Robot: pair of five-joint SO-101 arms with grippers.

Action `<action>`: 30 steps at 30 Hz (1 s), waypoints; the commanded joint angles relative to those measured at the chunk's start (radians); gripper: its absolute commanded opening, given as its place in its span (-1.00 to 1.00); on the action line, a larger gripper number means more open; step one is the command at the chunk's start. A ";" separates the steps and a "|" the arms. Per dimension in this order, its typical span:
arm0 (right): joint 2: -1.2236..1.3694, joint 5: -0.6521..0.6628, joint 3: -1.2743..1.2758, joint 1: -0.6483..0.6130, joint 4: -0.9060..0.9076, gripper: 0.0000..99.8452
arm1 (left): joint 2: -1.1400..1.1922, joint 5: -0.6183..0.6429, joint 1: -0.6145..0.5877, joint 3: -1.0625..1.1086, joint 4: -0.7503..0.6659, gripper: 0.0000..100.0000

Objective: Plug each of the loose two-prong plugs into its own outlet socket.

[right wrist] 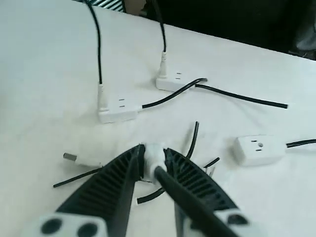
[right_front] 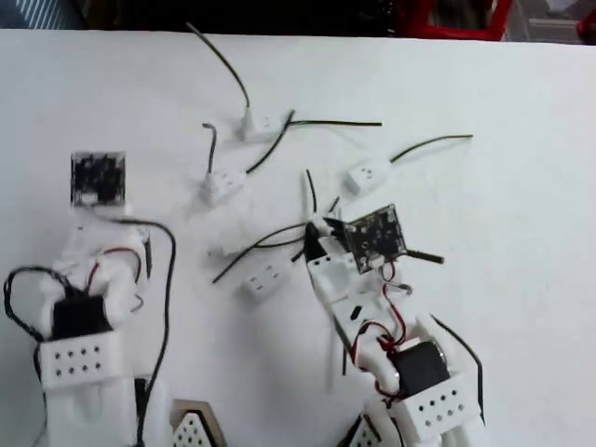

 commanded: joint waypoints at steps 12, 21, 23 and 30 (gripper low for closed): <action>0.515 0.040 -0.336 -0.225 0.030 -0.97 | -0.513 0.005 -0.107 0.428 -0.227 -0.95; 0.776 0.086 -0.356 -0.311 -0.056 -0.97 | -0.694 0.002 -0.107 0.520 -0.230 -0.95; 0.820 0.087 -0.356 -0.321 -0.082 -0.97 | -0.734 0.002 -0.107 0.540 -0.230 -0.95; 0.932 0.087 -0.419 -0.317 -0.048 -0.97 | -0.742 0.002 -0.107 0.548 -0.230 -0.95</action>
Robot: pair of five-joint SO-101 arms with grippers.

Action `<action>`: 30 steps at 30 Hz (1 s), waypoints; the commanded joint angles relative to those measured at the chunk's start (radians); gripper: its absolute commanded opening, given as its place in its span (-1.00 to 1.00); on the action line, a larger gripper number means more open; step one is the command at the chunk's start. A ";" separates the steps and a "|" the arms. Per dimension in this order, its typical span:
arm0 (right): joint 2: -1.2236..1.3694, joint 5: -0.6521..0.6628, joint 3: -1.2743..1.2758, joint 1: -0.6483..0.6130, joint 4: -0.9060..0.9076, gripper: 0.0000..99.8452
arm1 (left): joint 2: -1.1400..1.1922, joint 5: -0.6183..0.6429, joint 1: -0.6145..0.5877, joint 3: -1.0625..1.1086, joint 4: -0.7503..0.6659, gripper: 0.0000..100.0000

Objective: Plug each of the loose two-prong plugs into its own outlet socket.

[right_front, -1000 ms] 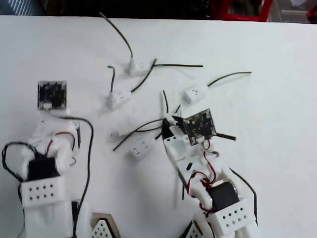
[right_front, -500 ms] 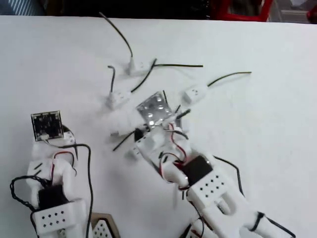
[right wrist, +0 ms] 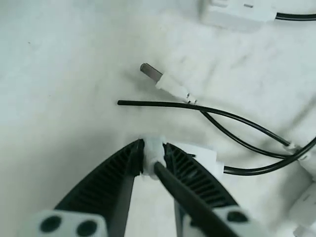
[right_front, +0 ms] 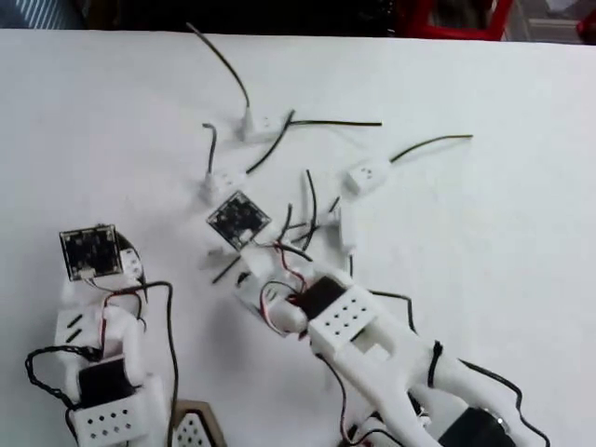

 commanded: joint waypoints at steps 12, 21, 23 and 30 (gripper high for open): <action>0.064 0.002 -0.176 0.005 0.185 -0.97 | -0.016 0.000 -0.002 -0.002 -0.028 -0.95; 0.117 -0.037 -0.176 0.051 0.179 -0.97 | -0.016 0.000 -0.002 0.000 -0.028 -0.95; 0.133 -0.061 -0.178 0.042 0.171 -0.97 | -0.016 0.000 -0.002 0.000 -0.028 -0.95; 0.163 -0.097 -0.176 0.013 0.162 -0.97 | -0.016 0.000 -0.002 0.000 -0.028 -0.95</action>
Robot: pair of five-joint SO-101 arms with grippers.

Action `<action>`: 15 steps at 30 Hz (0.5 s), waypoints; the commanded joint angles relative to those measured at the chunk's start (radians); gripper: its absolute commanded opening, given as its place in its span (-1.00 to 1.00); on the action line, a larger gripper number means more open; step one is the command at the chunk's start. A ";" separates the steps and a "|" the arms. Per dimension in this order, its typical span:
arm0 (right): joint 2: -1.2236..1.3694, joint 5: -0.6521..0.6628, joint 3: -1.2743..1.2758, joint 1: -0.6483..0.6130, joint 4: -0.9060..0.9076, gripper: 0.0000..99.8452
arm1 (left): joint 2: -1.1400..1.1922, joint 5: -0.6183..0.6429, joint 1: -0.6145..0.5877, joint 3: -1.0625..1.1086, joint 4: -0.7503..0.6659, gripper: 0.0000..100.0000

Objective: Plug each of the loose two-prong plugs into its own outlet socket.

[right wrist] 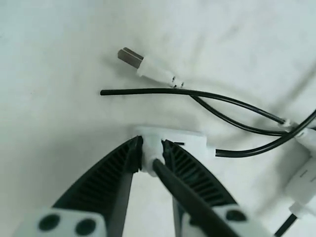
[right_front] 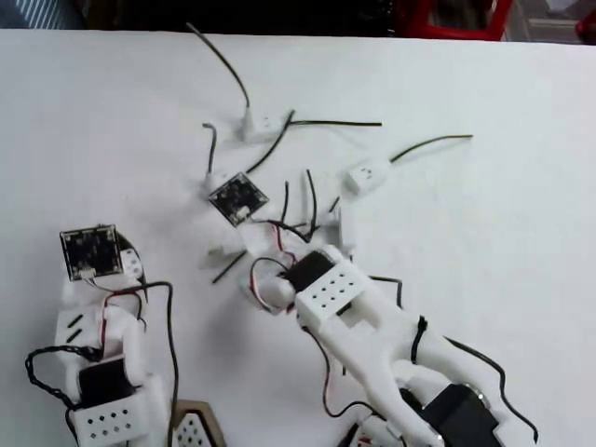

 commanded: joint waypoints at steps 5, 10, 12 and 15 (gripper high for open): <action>0.010 -0.038 -0.005 -0.021 0.022 -0.97 | -0.016 0.000 -0.004 -0.003 -0.028 -0.95; 0.004 -0.041 -0.003 -0.019 0.062 -0.97 | -0.016 0.000 -0.004 -0.003 -0.028 -0.95; 0.004 -0.041 -0.003 -0.018 0.062 -0.97 | -0.016 0.000 -0.004 -0.003 -0.028 -0.95; 0.008 -0.043 -0.003 -0.018 0.061 -0.97 | -0.016 0.000 -0.004 -0.003 -0.028 -0.95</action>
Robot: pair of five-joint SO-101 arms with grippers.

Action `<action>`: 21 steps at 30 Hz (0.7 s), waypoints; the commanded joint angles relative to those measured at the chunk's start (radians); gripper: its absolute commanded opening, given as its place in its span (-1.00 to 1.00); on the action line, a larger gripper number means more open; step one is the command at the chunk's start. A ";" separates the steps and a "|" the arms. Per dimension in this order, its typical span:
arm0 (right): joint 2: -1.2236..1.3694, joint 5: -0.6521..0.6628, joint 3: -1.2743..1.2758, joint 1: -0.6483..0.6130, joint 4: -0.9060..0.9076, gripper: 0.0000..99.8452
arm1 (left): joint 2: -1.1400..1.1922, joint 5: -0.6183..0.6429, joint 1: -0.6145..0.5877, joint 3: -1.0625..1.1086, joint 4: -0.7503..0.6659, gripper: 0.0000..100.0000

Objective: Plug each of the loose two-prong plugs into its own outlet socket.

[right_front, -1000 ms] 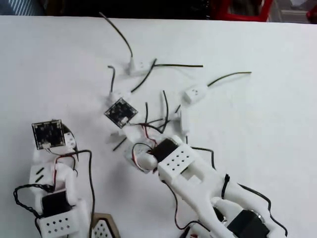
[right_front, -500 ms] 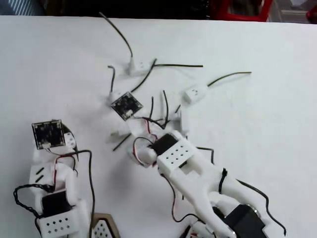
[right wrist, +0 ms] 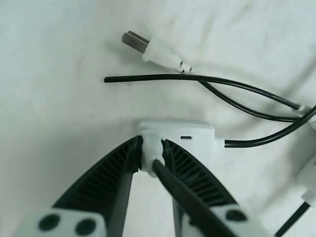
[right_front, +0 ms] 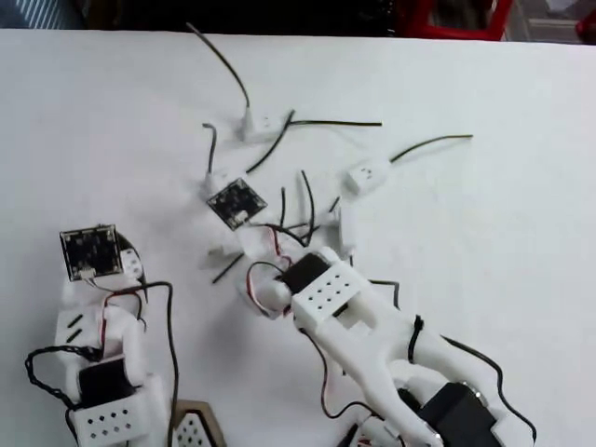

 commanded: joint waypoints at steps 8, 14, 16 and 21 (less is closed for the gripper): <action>0.007 -0.003 0.101 -0.008 -0.093 -0.97 | -0.016 0.000 -0.004 -0.003 -0.026 -0.95; 0.007 0.110 0.181 -0.008 -0.166 -0.97 | -0.016 0.000 -0.004 -0.002 -0.026 -0.95; 0.007 0.133 0.184 -0.007 -0.168 -0.97 | -0.016 0.000 -0.004 -0.002 -0.026 -0.95; 0.005 0.216 0.180 0.041 -0.170 -0.97 | -0.016 0.000 -0.004 -0.002 -0.026 -0.95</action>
